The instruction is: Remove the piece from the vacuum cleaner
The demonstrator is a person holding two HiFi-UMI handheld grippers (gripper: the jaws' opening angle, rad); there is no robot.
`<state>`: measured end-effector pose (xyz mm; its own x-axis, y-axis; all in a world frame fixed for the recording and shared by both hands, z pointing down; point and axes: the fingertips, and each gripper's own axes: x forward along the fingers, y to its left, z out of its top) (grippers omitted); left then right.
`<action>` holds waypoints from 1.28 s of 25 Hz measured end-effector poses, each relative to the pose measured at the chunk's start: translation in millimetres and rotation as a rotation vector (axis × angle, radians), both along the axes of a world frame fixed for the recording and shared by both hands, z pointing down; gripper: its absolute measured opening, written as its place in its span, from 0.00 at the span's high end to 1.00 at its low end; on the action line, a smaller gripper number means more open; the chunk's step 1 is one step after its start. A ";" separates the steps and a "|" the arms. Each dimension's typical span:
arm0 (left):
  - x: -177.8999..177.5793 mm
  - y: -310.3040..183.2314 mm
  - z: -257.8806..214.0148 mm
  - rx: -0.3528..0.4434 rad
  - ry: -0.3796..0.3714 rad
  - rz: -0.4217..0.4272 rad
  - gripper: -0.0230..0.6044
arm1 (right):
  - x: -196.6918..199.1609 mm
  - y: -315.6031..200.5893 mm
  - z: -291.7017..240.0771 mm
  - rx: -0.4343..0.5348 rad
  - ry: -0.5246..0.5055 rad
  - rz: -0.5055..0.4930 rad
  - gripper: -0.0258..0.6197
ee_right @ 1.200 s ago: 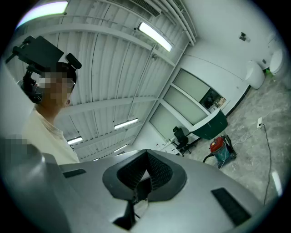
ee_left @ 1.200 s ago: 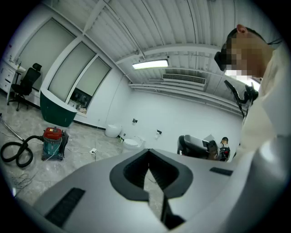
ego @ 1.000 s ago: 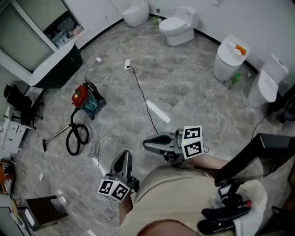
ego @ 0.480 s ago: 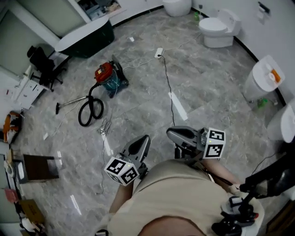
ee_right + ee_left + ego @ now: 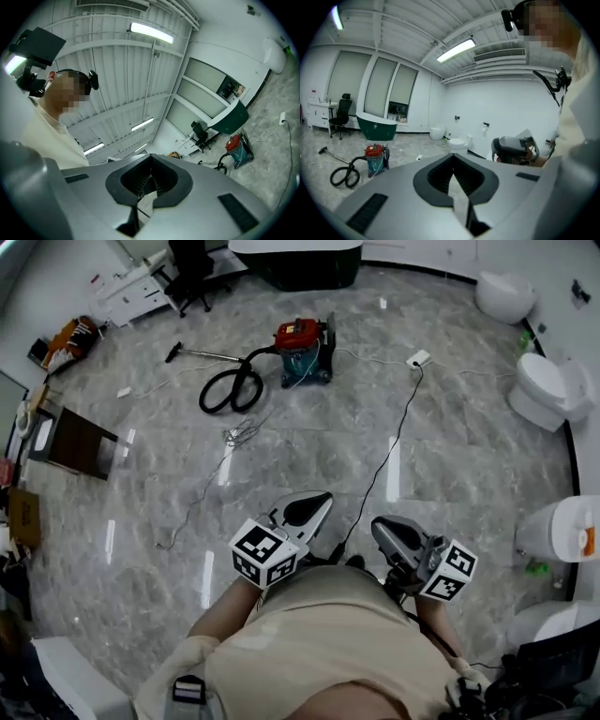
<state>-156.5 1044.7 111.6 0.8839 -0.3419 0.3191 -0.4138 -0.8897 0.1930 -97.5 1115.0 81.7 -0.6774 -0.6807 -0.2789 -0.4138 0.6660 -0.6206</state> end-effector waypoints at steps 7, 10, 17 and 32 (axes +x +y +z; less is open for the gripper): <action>17.8 -23.2 1.5 0.052 -0.043 0.001 0.96 | 23.1 -15.8 4.6 -0.019 0.006 0.024 0.96; 25.1 -37.6 2.9 0.051 -0.026 0.033 0.96 | 26.4 -25.9 6.0 -0.031 0.033 0.057 0.96; 36.9 -91.8 -2.1 0.089 0.014 0.133 0.96 | 26.2 -77.5 1.4 -0.047 0.085 0.152 0.96; -41.1 -221.5 -6.5 0.076 0.081 0.138 0.96 | -57.4 -209.8 -7.1 -0.066 0.205 0.152 0.96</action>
<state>-197.6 823.2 105.0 0.9458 -0.2360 0.2231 -0.2726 -0.9503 0.1503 -155.0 905.2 74.6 -0.6039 -0.7910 -0.0977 -0.6274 0.5474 -0.5537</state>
